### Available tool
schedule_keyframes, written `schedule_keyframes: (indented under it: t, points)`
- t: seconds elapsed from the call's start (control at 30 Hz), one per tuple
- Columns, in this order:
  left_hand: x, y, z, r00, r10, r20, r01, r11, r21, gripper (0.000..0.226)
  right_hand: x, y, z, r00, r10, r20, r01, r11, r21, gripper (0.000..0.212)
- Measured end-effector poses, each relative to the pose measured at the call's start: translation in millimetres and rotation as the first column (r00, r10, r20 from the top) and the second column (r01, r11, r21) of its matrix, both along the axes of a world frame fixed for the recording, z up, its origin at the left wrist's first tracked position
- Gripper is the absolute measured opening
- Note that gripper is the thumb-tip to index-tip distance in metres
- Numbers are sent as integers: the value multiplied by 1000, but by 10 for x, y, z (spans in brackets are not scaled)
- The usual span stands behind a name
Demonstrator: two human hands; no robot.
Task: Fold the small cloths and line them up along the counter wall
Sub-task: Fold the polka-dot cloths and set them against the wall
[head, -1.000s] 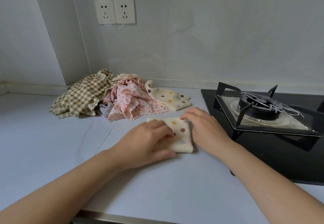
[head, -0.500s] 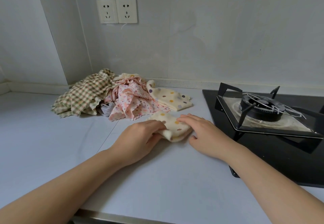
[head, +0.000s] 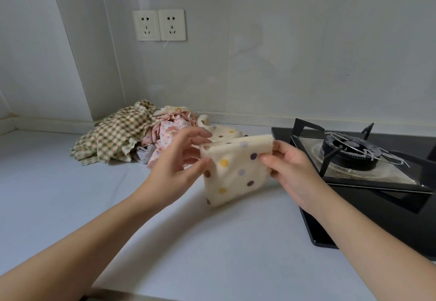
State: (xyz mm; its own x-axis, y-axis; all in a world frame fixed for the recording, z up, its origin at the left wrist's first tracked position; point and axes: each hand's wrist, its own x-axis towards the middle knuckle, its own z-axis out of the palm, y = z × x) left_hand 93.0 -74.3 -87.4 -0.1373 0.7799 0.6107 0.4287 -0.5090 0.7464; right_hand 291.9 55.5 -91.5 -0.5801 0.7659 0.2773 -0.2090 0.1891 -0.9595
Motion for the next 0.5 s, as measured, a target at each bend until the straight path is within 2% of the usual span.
schedule_keyframes:
  t: [0.1, 0.17, 0.3, 0.43, 0.5]
  points:
    - [47, -38, 85, 997, 33, -73, -34, 999, -15, 15, 56, 6, 40, 997, 52, -65, -59, 992, -112, 17]
    - [63, -58, 106, 997, 20, -68, -25, 996, -83, 16, 87, 0, 57, 995, 72, -73, -82, 988, -134, 13]
    - [55, -80, 104, 989, -126, -76, 109, 974, -200, 23, 95, -27, 64, 992, 108, -63, -116, 983, -142, 22]
    - [84, -92, 99, 960, -276, 41, 276, 920, -279, 9, 101, -44, 57, 988, 146, -57, -153, 977, -150, 26]
    - [92, -87, 93, 963, -265, 35, 264, 918, -296, 7, 100, -55, 61, 987, 156, -40, -160, 978, -134, 28]
